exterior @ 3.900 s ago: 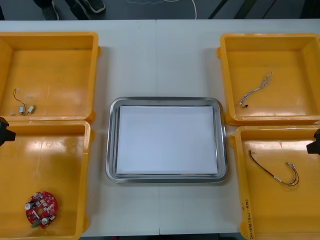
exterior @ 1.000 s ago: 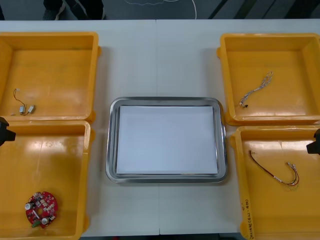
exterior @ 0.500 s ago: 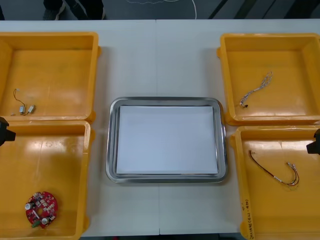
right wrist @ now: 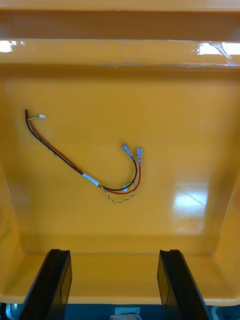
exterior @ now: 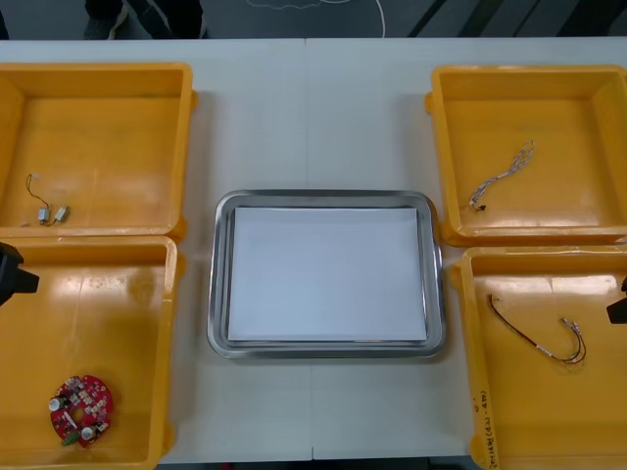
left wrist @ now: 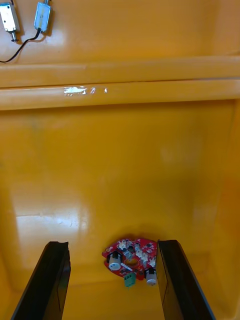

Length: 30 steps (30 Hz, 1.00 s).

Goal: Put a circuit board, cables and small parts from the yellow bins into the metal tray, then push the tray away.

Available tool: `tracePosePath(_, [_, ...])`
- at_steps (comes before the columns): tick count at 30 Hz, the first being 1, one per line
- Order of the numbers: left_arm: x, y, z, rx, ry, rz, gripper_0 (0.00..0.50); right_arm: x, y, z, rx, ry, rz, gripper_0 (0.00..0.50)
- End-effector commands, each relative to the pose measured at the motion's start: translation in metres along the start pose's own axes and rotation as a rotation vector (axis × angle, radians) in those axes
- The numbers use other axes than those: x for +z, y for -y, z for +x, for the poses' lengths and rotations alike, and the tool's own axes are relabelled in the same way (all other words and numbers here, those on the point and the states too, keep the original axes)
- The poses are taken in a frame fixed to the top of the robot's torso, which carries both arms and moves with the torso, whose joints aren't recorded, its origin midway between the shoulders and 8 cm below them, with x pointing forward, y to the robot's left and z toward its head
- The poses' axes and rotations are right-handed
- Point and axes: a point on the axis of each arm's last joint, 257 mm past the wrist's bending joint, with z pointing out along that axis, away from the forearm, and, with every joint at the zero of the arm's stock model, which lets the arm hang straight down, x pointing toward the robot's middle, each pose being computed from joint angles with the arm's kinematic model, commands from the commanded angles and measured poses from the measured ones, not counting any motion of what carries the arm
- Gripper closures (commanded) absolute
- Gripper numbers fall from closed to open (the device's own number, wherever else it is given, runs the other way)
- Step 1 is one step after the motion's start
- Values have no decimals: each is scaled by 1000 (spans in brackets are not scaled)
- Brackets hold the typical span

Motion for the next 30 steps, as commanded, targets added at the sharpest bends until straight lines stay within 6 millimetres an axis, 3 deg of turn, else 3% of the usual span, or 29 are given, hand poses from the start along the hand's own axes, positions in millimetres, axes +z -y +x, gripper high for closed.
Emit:
tracePosePath(1, [3,-11,28,31,-73,-32,0,-8,4,-4,-180,30,52,0])
tracePosePath(12, [15,-20,68,160,-157,-31,0,18,-19,-31,-531,129,77,0])
tracePosePath(23, [36,-19,116,198,-243,-4,0,49,-31,-24,-626,110,87,0])
tracePosePath(30, [55,-14,125,224,-233,-17,0,66,-28,-21,-669,96,73,0])
